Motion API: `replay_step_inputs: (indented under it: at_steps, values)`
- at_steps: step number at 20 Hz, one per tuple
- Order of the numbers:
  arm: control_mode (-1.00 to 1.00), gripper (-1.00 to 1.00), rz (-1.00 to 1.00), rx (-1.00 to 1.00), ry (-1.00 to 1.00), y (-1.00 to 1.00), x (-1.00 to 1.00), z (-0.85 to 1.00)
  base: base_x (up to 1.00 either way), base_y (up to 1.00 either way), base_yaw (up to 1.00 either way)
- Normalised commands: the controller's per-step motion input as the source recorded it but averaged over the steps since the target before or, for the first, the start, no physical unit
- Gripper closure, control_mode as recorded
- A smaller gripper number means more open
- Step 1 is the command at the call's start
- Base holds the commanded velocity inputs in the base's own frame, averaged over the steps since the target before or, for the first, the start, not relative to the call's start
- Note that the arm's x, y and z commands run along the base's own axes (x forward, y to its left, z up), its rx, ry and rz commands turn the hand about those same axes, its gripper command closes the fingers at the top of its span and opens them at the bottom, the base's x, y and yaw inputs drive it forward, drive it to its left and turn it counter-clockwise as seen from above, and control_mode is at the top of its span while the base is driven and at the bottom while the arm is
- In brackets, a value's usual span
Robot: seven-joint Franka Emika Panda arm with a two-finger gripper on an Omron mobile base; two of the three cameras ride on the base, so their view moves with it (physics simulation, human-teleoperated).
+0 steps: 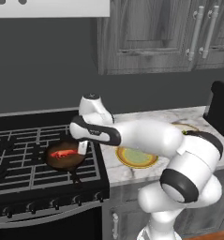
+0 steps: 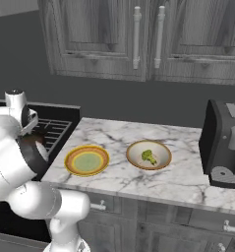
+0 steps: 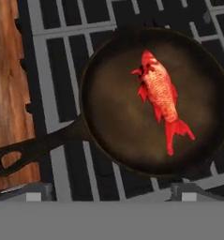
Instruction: Place the fish on the plate and place the broccoli on the same plate.
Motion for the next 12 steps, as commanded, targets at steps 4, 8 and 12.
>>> replay_step_inputs:
  at_steps: [4, 8, 12]
  values:
    - [-1.0, -1.0, 0.16, 0.0, 0.06, 0.59, 0.36, -0.33, 0.0, 0.0, 0.0]
    - [-1.0, -1.0, 0.1, -0.07, 0.02, 0.52, 0.4, -0.34, 0.0, 0.0, 0.0]
    - [-1.0, -1.0, 0.05, -0.18, 0.0, 0.41, 0.5, -0.31, 0.0, 0.0, 0.0]
